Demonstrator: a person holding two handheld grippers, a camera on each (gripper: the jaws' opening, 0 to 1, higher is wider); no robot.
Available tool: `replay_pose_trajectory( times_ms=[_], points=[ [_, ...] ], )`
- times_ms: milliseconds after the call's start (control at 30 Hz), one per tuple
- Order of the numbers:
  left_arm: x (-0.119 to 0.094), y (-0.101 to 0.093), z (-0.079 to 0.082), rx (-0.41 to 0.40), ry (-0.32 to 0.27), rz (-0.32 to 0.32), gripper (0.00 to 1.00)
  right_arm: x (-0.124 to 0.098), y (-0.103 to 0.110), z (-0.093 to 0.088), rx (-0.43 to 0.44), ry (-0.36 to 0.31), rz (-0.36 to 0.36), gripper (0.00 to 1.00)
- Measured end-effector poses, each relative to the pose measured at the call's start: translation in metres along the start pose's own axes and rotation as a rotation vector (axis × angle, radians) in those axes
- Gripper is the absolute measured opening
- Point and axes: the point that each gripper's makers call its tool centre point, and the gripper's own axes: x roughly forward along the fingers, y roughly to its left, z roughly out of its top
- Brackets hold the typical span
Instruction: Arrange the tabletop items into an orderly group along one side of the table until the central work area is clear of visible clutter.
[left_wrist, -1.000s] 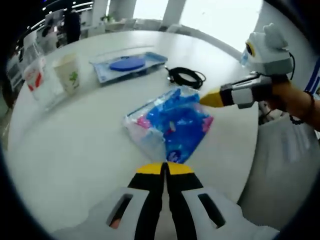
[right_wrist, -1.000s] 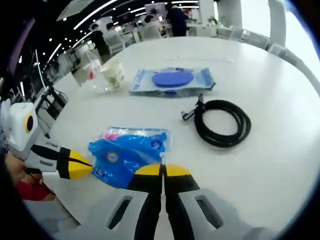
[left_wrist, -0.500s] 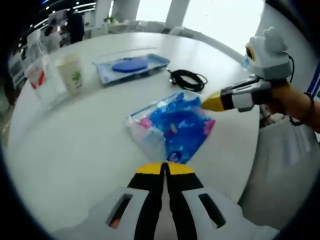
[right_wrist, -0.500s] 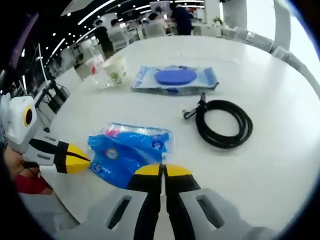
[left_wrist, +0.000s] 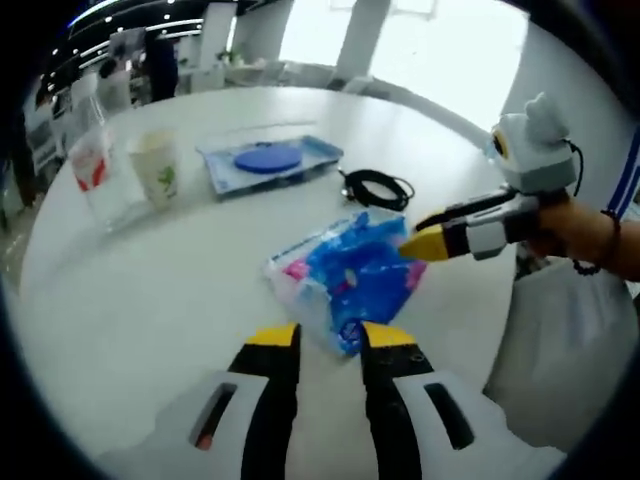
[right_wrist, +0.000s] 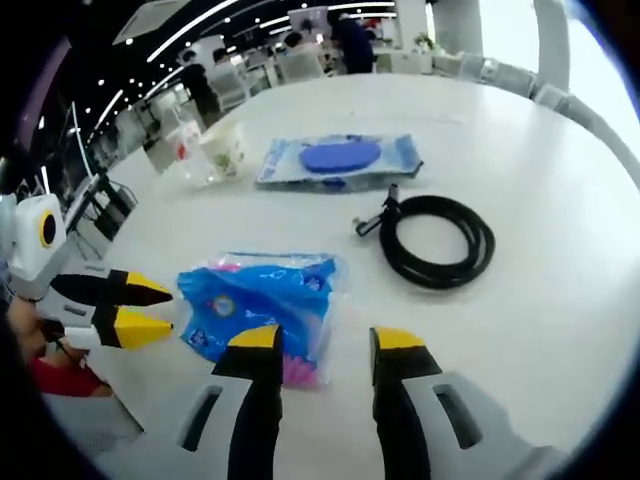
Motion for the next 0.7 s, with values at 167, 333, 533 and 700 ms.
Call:
replay_pose_trajectory(
  times_ms=[167,333,533,700],
  points=[
    [-0.006,-0.002,0.007,-0.004,-0.034,0.012,0.37,-0.003,0.003,0.008,0.02,-0.051,0.02,0.44],
    [-0.01,-0.001,0.014,0.06,-0.075,0.05,0.62,-0.004,0.004,0.011,0.051,-0.07,0.034,0.49],
    [-0.015,-0.003,0.016,0.089,-0.087,0.059,0.74,-0.004,0.007,0.015,0.062,-0.096,0.052,0.53],
    [-0.02,-0.003,0.02,0.085,-0.11,0.065,0.85,-0.003,0.011,0.016,0.091,-0.112,0.075,0.55]
  ],
)
